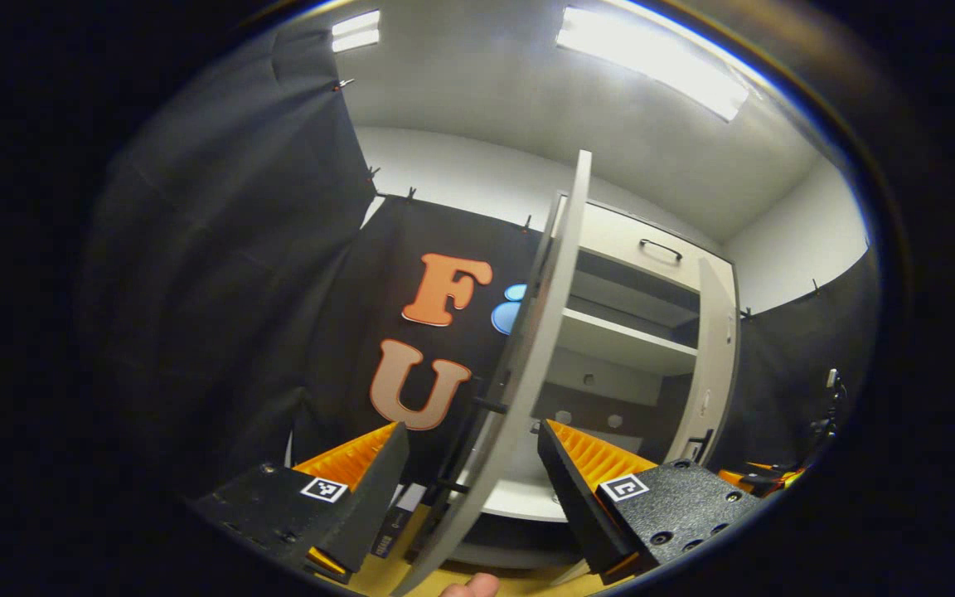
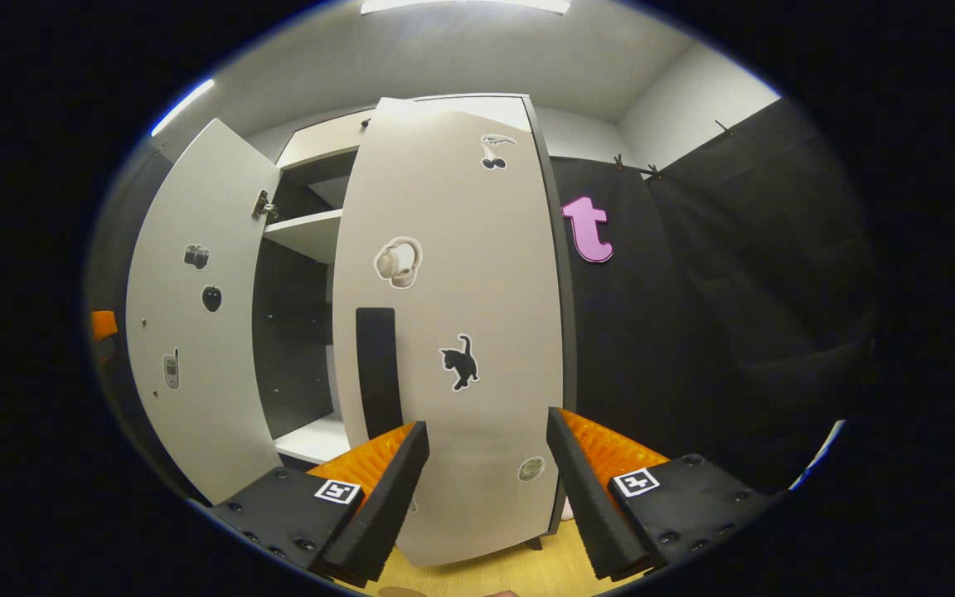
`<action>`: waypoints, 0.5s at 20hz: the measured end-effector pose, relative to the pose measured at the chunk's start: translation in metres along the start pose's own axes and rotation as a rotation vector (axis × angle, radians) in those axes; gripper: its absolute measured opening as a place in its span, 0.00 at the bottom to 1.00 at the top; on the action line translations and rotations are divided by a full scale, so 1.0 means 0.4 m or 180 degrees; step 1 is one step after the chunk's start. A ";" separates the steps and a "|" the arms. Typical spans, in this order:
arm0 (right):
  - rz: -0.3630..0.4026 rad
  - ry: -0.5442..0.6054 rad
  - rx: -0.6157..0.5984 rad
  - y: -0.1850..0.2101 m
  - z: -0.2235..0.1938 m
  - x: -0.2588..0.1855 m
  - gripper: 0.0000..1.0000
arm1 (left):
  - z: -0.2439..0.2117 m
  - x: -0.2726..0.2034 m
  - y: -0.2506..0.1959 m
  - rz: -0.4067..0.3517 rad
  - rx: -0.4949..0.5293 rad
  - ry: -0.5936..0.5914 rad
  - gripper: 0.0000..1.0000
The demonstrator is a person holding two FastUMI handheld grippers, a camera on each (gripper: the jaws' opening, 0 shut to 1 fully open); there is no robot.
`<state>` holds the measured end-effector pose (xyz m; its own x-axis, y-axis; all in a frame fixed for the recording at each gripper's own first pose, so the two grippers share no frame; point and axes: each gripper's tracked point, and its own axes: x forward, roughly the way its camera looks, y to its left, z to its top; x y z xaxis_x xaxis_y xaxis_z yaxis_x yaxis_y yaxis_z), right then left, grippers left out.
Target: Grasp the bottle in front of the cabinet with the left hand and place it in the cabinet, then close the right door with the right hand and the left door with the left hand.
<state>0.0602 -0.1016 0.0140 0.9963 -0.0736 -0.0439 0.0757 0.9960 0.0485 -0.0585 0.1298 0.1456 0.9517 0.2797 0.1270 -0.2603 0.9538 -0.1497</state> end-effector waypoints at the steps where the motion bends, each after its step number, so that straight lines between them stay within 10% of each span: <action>1: 0.0026 0.0007 0.0003 0.003 -0.004 -0.008 0.95 | -0.001 0.017 0.046 0.0118 0.0091 0.0016 0.95; 10: -0.0197 -0.0074 -0.0064 -0.056 0.023 -0.078 0.95 | -0.104 0.141 0.125 0.0101 0.0208 0.0319 0.95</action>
<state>0.0278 -0.1220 0.0235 0.9904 -0.1361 -0.0230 0.1367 0.9903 0.0265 -0.0110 0.1885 0.1046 0.9534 0.3007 0.0240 -0.2977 0.9507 -0.0874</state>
